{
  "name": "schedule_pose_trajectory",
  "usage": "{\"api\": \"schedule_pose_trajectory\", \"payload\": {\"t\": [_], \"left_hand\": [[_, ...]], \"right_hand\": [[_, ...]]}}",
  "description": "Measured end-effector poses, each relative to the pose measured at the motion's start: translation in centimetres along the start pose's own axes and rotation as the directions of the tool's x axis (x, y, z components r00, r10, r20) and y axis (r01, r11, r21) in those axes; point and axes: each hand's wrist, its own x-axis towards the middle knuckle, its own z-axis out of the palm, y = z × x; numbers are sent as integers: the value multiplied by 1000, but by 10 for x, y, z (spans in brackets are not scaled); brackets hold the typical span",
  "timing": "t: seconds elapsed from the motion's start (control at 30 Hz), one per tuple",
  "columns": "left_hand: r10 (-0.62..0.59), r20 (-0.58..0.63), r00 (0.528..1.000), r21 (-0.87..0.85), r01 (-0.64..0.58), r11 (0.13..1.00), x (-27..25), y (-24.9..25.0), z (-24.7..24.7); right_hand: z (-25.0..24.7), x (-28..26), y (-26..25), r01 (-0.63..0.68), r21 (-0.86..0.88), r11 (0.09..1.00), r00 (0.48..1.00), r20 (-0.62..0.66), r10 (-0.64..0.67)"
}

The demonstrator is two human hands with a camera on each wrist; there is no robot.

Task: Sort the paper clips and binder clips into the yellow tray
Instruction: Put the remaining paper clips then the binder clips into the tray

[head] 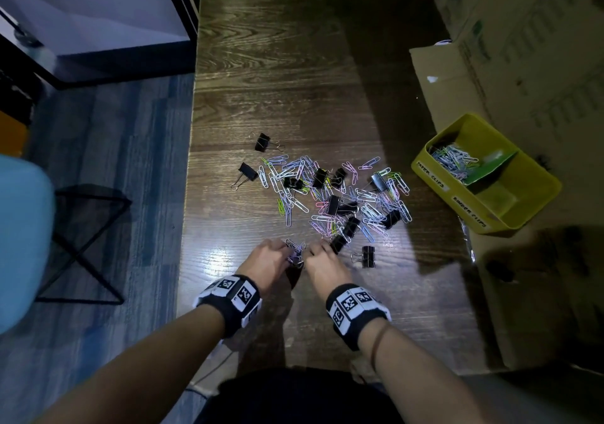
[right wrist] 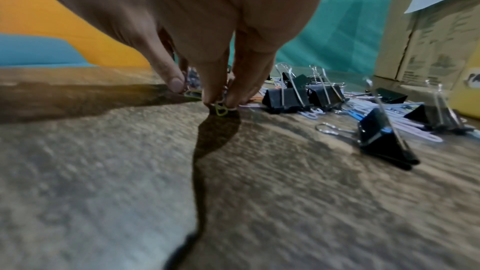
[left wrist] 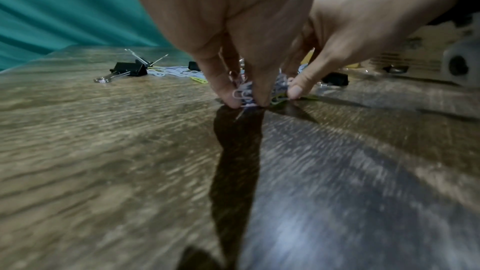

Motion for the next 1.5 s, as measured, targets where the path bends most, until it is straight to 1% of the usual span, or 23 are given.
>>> {"api": "schedule_pose_trajectory", "payload": {"t": [0.07, 0.17, 0.27, 0.33, 0.43, 0.5, 0.57, 0.67, 0.73, 0.77, 0.83, 0.9, 0.93, 1.03, 1.13, 1.2, 1.27, 1.3, 1.33, 1.4, 1.43, 1.47, 1.5], "left_hand": [[26, 18, 999, -54, -25, 998, 1, -3, 0], [-17, 23, 1000, -116, 20, 993, 3, -7, -7], [-44, -13, 999, -222, 40, 974, 5, -6, -13], [-117, -44, 992, -308, 98, 946, 7, -7, -14], [-213, -40, 976, -430, 175, 886, 9, -12, -17], [-261, -20, 965, -519, 213, 828, 10, -14, -20], [-290, 37, 956, -632, 247, 735, 10, -14, -26], [-319, 119, 940, -779, 288, 557, 11, -15, -36], [-330, 129, 935, -852, 275, 446, 13, -10, -47], [-322, 121, 939, -874, 255, 414, 15, -5, -54], [-280, 90, 956, -899, 199, 391, 23, 6, -70], [-237, 59, 970, -926, 142, 350, 35, 23, -88], [-208, 47, 977, -931, 118, 344, 44, 32, -96], [-92, -13, 996, -933, 21, 360, 78, 69, -120], [8, -51, 999, -930, -50, 365, 122, 109, -139], [45, -49, 998, -925, -63, 375, 154, 136, -146], [60, -41, 997, -903, -63, 424, 188, 162, -147], [68, -39, 997, -870, -68, 488, 205, 173, -144], [76, -36, 996, -800, -74, 595, 222, 183, -140], [61, -51, 997, -546, -79, 834, 252, 199, -128], [36, -64, 997, -429, -60, 901, 261, 208, -124], [1, -52, 999, -353, -19, 935, 270, 214, -119], [-27, -30, 999, -327, 15, 945, 277, 218, -113]], "right_hand": [[0, 2, 5, 21, 28, 999, 1000, 9, -21], [1, 4, 12, 30, 104, 994, 1000, 1, -30], [2, 6, 17, 5, 203, 979, 1000, -12, -3], [5, 7, 19, -21, 295, 955, 999, -40, 34], [0, 2, 21, -44, 410, 911, 992, -87, 87], [-3, -3, 23, -7, 462, 887, 981, -167, 95], [-6, -8, 26, 51, 506, 861, 962, -258, 94], [-8, -12, 35, 106, 572, 814, 930, -347, 123], [-12, -17, 44, 145, 621, 770, 919, -373, 128], [-16, -21, 48, 153, 643, 750, 913, -382, 141], [-25, -31, 57, 162, 703, 692, 893, -403, 201], [-37, -43, 68, 181, 770, 612, 846, -440, 302], [-44, -50, 73, 211, 782, 587, 806, -478, 347], [-69, -71, 95, 303, 776, 553, 677, -584, 448], [-92, -86, 121, 368, 804, 467, 614, -588, 527], [-108, -94, 139, 394, 800, 453, 573, -599, 560], [-125, -100, 156, 428, 798, 425, 525, -602, 601], [-132, -100, 166, 441, 796, 414, 502, -601, 622], [-139, -99, 176, 444, 798, 408, 484, -597, 640], [-153, -96, 195, 453, 803, 386, 468, -583, 664], [-160, -94, 205, 440, 806, 396, 461, -581, 670], [-167, -90, 214, 400, 811, 428, 455, -581, 675], [-172, -86, 224, 341, 819, 462, 456, -574, 680]]}}
